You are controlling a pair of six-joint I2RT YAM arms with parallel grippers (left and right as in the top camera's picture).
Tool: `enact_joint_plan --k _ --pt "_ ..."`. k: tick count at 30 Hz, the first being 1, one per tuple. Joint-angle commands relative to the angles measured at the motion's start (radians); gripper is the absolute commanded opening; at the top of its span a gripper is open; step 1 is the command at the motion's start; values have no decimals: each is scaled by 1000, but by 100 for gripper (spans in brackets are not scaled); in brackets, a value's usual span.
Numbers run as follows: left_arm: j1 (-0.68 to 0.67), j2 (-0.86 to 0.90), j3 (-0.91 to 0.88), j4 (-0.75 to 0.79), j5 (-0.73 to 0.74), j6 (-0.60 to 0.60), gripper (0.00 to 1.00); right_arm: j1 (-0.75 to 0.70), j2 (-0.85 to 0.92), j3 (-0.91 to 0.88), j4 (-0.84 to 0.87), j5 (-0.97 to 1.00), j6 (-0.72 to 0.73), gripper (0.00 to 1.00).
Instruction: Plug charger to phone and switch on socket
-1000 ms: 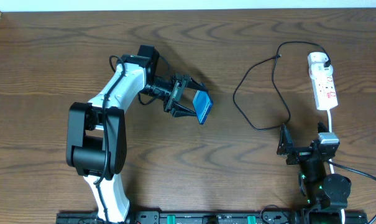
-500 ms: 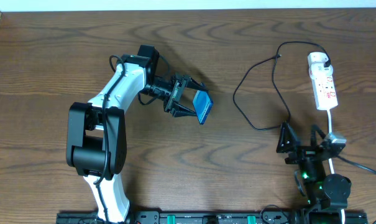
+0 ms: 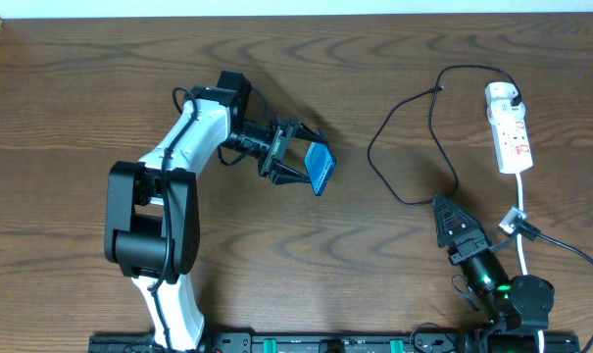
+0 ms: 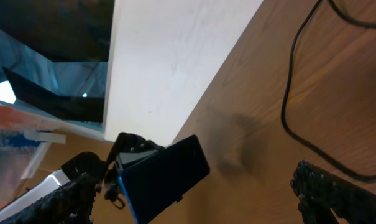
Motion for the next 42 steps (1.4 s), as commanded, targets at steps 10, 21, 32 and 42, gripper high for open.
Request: enact_joint_plan --k 10,21,32,42 --pt "6 -41 17 -3 13 29 60 -1 -3 -1 -5 148 -177 99" --pt "6 -41 17 1 -32 29 60 0 45 132 -206 73 -262 99" --pt "6 -41 17 42 -32 29 60 14 420 687 -709 73 -466 99" --pt "6 -41 17 66 -32 28 60 87 755 1007 -815 -185 -461 99"
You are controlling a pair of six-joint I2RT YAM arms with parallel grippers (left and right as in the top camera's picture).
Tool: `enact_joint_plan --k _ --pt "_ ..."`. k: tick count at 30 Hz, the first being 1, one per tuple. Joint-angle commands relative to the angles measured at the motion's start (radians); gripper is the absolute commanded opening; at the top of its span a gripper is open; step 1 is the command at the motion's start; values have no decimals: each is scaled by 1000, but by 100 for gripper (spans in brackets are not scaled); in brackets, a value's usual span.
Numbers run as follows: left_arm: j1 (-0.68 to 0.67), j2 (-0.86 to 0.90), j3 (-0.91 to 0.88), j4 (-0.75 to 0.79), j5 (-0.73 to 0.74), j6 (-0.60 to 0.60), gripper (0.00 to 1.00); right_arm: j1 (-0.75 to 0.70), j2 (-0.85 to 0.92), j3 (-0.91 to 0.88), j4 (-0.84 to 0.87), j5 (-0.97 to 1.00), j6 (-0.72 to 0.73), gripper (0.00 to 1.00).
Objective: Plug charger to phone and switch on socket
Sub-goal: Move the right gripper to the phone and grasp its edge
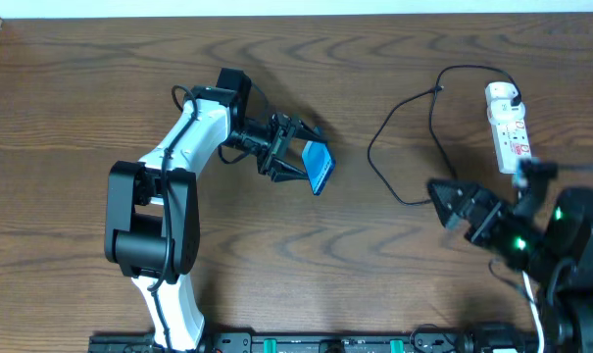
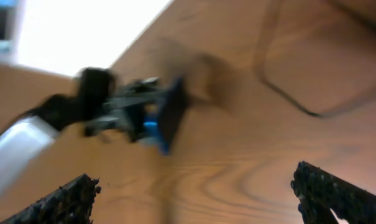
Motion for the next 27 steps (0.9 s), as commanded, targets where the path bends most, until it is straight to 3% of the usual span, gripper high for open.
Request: enact_joint_plan --k 1,7,12,21,27 --pt "6 -41 17 4 25 8 60 14 60 29 47 -134 -14 99" --pt "6 -41 17 4 25 9 60 33 129 29 180 -98 -62 99" --pt "6 -41 17 37 25 0 60 166 157 29 218 -8 -64 96" --pt "6 -41 17 65 25 -3 60 588 251 29 194 507 118 94" --pt "6 -41 17 65 25 -3 60 763 397 29 242 750 171 93"
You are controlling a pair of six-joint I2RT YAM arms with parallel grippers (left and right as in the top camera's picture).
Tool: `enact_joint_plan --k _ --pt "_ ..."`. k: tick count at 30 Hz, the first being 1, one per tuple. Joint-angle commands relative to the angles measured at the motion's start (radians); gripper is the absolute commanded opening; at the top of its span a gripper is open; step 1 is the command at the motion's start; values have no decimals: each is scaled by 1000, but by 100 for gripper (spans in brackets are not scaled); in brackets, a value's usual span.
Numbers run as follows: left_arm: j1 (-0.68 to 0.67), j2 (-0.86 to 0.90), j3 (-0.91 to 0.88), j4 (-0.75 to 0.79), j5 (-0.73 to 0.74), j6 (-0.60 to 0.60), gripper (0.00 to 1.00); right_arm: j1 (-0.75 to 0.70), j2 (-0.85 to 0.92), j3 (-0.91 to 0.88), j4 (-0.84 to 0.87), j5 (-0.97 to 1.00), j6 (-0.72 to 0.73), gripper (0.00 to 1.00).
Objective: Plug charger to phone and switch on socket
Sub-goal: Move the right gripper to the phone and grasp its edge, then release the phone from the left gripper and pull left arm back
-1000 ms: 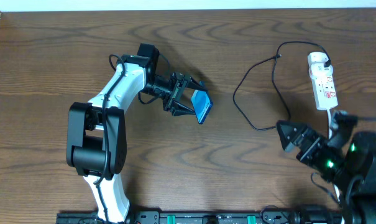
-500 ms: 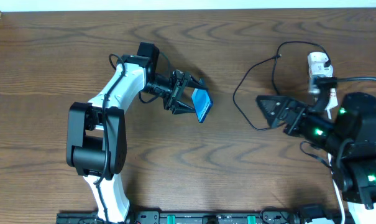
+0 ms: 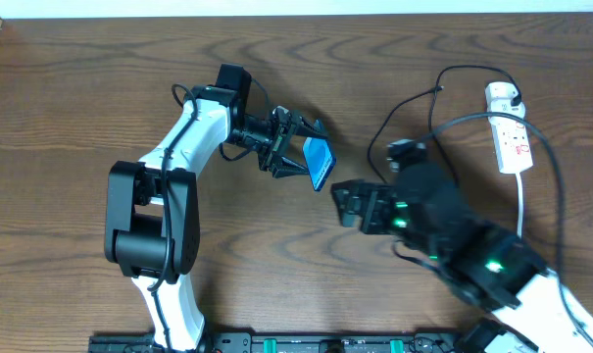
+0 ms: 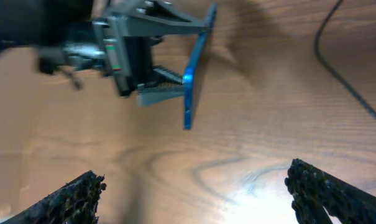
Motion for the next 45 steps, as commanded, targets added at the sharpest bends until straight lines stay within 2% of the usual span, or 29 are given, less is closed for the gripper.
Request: enact_joint_plan --k 1,5,8,14,21,29,33,45 --pt "6 -41 17 -1 28 -1 60 69 84 14 41 225 53 93" --pt "6 -41 17 -2 28 -1 60 85 187 14 146 240 53 88" --pt "6 -41 17 -2 28 -1 60 84 264 14 226 240 56 72" --pt "6 -41 17 -2 29 -2 60 85 379 14 338 236 73 60" --pt "6 -41 17 -2 29 -29 60 84 448 14 338 237 166 52" --pt "6 -41 17 -2 29 -28 60 84 459 14 365 247 166 35" --pt "6 -41 17 -2 29 -28 60 84 459 14 379 277 166 33" --pt "6 -41 17 -2 29 -28 60 84 459 14 390 292 166 14"
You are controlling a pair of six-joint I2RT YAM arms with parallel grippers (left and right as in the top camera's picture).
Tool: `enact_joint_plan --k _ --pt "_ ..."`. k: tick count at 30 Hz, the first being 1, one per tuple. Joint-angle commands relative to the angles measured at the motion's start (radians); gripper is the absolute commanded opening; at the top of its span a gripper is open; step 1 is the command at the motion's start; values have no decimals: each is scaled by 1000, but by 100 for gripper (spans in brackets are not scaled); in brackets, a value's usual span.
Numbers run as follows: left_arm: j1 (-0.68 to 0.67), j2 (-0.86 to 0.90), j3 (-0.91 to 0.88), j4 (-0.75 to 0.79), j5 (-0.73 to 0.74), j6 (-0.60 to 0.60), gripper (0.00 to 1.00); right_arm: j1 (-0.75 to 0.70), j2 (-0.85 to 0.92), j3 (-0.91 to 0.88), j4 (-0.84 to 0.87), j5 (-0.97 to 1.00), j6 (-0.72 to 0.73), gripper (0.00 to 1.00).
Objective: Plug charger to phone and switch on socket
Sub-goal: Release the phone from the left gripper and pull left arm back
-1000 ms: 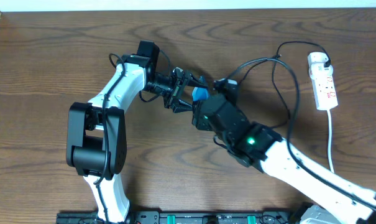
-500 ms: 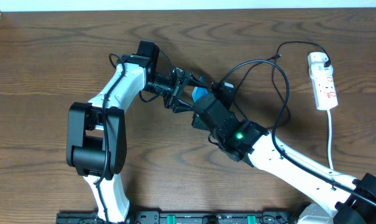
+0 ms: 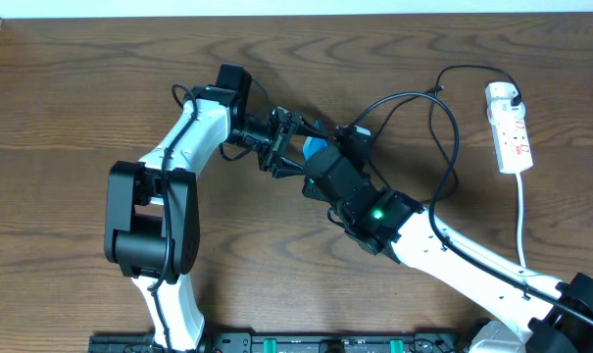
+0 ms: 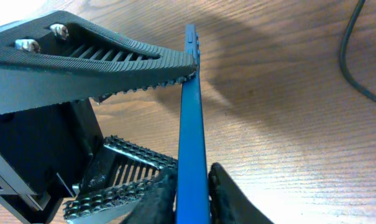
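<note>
A blue phone is held on edge above the table, with my left gripper shut on it. In the right wrist view the phone shows edge-on between the left gripper's grey ribbed fingers. My right gripper is shut on the phone's near end, one dark finger pressed to each face. From overhead the right gripper meets the phone from the lower right. The black charger cable arcs from beside the right wrist toward the white socket strip. I cannot pick out its plug end.
The right arm stretches diagonally from the lower right corner to the table's middle. A white lead runs from the socket strip toward the front right. The black cable also loops down at the right. The table's far edge meets a white wall.
My right gripper was open a short way from the phone. Now it is at the phone and shut on its near end. The black cable's loop lies closer to the phone.
The left gripper held the phone on edge at every moment. The right gripper stood open at the front right, then higher at the right, then mid-table facing the phone. Now it is shut on the phone's near end.
</note>
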Motion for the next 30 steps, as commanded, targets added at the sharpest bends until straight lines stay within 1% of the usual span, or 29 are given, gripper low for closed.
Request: enact_joint_plan --k 1,4,7,10,11,12,14,16,21,24,26,28,30 --pt "6 -41 17 -2 29 -2 60 8 4 13 2 27 7 11" --pt "6 -41 17 -2 28 -2 60 8 4 13 2 26 6 1" --pt "6 -41 17 -2 28 -2 61 8 1 13 2 27 6 1" --pt "13 -41 17 7 29 -2 81 -1 -10 13 3 28 6 1" --pt "23 -41 17 27 29 -2 93 -9 -20 13 1 27 6 1" --pt "34 -42 17 53 29 -2 99 -17 -28 13 -1 27 6 1" --pt "65 -47 18 106 29 -2 99 -37 -55 13 -8 15 6 1" --pt "106 -64 24 117 29 6 99 -63 -92 13 -14 -9 5 1" --pt "222 -183 28 96 28 139 100 -146 -201 13 -46 -80 -5 1" --pt "287 -301 28 37 27 227 100 -200 -241 13 -63 -156 -5 1" --pt "318 -394 28 -30 5 295 100 -235 -249 13 -63 -232 -5 1" --pt "340 -491 28 -115 -73 349 100 -264 -249 12 -59 -302 -5 1" --pt "353 -585 28 -211 -184 395 100 -283 -247 10 -59 -339 -5 1"
